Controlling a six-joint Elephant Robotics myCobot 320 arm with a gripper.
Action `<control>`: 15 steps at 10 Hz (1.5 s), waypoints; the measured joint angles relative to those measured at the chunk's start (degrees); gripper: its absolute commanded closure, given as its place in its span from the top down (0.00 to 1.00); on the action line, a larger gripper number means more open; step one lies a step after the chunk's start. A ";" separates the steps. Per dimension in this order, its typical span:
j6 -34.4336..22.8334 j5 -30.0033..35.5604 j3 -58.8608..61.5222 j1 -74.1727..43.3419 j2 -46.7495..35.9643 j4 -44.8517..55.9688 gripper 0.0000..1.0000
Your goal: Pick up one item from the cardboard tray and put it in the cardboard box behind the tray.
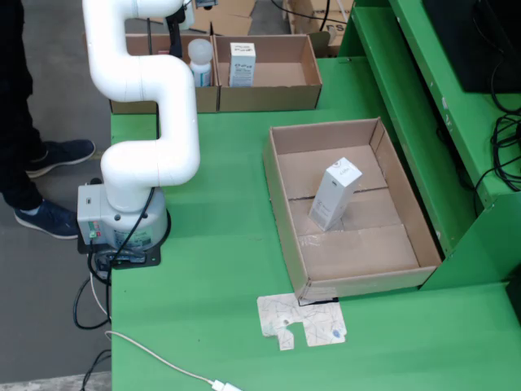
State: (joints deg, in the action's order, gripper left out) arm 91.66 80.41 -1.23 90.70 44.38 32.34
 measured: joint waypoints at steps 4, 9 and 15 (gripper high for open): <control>0.00 0.00 0.00 0.00 0.00 0.00 1.00; 0.00 0.00 0.00 0.00 0.00 0.00 1.00; -3.51 -0.43 0.00 -2.99 -2.37 -1.06 1.00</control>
State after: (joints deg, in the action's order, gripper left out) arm 88.15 79.98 -1.23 87.71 42.01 31.28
